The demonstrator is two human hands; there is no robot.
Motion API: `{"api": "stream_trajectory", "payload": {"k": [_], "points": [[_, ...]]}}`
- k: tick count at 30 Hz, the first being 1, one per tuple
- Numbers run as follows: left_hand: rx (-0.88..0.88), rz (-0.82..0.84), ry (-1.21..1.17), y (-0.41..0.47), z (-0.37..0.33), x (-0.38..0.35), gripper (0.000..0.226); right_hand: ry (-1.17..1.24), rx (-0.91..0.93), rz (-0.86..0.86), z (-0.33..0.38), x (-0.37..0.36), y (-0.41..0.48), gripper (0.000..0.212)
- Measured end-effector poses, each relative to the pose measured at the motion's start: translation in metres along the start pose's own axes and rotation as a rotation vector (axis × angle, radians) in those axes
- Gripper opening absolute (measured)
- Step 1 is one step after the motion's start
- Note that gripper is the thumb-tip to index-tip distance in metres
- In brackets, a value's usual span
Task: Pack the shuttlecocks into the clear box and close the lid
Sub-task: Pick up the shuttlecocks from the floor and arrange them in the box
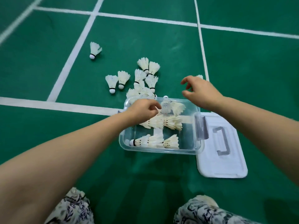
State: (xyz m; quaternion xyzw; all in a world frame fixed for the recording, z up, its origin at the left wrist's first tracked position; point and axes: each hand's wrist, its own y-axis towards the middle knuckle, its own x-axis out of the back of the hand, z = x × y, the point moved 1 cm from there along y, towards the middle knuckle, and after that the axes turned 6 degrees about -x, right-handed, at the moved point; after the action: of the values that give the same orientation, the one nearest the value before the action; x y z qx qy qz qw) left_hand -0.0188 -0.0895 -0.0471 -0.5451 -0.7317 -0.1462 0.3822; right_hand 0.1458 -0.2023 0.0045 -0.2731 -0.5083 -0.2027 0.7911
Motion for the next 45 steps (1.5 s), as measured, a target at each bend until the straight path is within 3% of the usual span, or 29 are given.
{"api": "stream_trajectory", "payload": {"k": [6, 12, 23, 27, 32, 37, 45], "points": [[-0.012, -0.235, -0.029, 0.030, 0.019, 0.017, 0.022, -0.215, 0.048, 0.198, 0.016, -0.004, 0.072, 0.064], [0.011, -0.475, -0.044, 0.051, 0.039, 0.038, 0.022, -0.271, 0.135, 0.228, 0.042, -0.043, 0.145, 0.088], [0.101, -0.502, -0.020, 0.055, 0.074, 0.029, 0.020, -0.490, 0.239, 0.507, 0.068, -0.120, 0.198, 0.120], [0.119, -0.542, -0.056, 0.054, 0.080, 0.030, 0.020, -0.482, 0.233, 0.517, 0.070, -0.131, 0.215, 0.107], [0.099, -0.569, -0.076, 0.051, 0.083, 0.027, 0.025, -0.397, 0.300, 0.332, 0.072, -0.141, 0.218, 0.067], [0.096, -0.541, -0.068, 0.049, 0.085, 0.022, 0.027, -0.453, 0.383, 0.269, 0.074, -0.139, 0.206, 0.034], [0.088, -0.547, -0.053, 0.048, 0.076, 0.032, 0.020, -0.391, 0.451, 0.263, 0.057, -0.119, 0.185, 0.019]]}}
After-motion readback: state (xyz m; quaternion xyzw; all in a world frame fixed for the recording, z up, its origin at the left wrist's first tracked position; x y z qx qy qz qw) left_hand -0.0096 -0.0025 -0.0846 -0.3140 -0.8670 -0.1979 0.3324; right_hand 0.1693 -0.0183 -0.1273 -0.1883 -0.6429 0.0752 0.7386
